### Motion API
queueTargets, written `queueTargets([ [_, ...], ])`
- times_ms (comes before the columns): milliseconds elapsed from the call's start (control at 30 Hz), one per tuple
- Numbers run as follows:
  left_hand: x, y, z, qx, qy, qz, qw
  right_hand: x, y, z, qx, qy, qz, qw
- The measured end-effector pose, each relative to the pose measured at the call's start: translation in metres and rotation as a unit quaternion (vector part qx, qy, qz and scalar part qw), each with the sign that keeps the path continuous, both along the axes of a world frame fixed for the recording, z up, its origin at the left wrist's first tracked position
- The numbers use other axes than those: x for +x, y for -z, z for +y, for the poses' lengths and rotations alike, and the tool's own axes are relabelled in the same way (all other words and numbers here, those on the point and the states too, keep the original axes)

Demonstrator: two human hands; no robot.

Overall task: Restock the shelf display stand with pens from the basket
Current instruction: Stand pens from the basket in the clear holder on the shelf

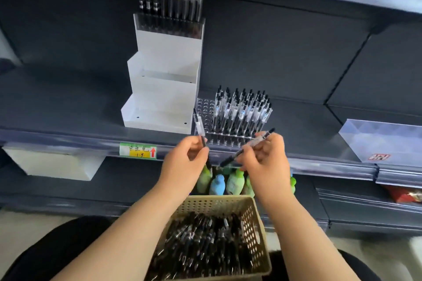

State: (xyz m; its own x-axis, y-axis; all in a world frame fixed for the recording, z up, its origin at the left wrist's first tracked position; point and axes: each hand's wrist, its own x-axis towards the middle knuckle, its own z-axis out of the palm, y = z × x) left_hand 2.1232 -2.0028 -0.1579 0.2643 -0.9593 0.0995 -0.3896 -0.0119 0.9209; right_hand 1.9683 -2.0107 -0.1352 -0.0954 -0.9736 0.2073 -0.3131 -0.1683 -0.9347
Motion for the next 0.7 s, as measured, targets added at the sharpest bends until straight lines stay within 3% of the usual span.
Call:
queueTargets([
  [133,0.013,-0.02,-0.041,-0.055,-0.04,-0.026,0.997,0.0,-0.037,-0.035,-0.063,-0.009,-0.052,0.997],
  [333,0.017,-0.033,-0.1,-0.091,-0.059,0.0,0.994,0.014,-0.065,-0.097,-0.123,-0.029,-0.04,0.991],
  [533,0.028,-0.028,-0.131,-0.095,-0.063,-0.025,0.993,0.035,-0.076,-0.149,-0.146,-0.034,0.076,0.986],
  [700,0.036,-0.027,-0.138,-0.083,-0.062,-0.021,0.994,0.047,-0.084,-0.172,-0.093,-0.052,0.29,0.951],
])
